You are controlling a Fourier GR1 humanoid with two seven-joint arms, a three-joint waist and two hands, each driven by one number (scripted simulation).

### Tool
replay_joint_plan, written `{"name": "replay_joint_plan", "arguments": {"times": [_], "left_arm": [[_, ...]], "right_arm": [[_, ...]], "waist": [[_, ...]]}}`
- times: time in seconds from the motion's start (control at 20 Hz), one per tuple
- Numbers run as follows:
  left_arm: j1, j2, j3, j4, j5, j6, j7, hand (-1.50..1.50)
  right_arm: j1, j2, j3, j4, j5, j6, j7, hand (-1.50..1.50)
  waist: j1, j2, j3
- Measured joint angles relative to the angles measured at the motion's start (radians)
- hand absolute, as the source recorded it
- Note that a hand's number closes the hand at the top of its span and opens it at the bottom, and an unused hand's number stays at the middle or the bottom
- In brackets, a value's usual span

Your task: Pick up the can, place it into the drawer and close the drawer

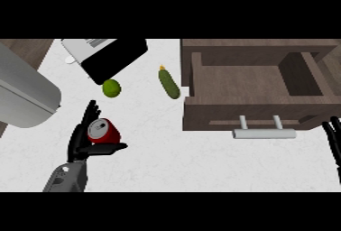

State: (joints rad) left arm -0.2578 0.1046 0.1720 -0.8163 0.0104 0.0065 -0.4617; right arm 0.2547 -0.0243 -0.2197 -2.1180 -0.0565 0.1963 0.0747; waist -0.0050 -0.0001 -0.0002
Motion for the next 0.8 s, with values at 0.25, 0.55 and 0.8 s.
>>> {"name": "replay_joint_plan", "arguments": {"times": [0.25,0.55,0.8], "left_arm": [[-0.064,-0.008,-0.001,0.067,0.003,0.002,-0.032,1.50],[-0.049,-0.030,-0.022,0.003,0.034,-0.036,-0.008,1.50],[-0.051,-0.051,-0.044,-0.054,0.045,-0.036,0.023,1.50]], "right_arm": [[-0.002,0.006,-0.003,-0.006,-0.004,-0.001,0.011,-1.50],[0.016,0.008,-0.016,-0.062,-0.036,0.000,0.049,-1.50],[0.024,0.010,-0.024,-0.051,-0.030,0.010,0.025,-1.50]], "waist": [[-0.001,0.000,0.001],[0.000,-0.001,0.000],[0.001,-0.001,0.000]]}}
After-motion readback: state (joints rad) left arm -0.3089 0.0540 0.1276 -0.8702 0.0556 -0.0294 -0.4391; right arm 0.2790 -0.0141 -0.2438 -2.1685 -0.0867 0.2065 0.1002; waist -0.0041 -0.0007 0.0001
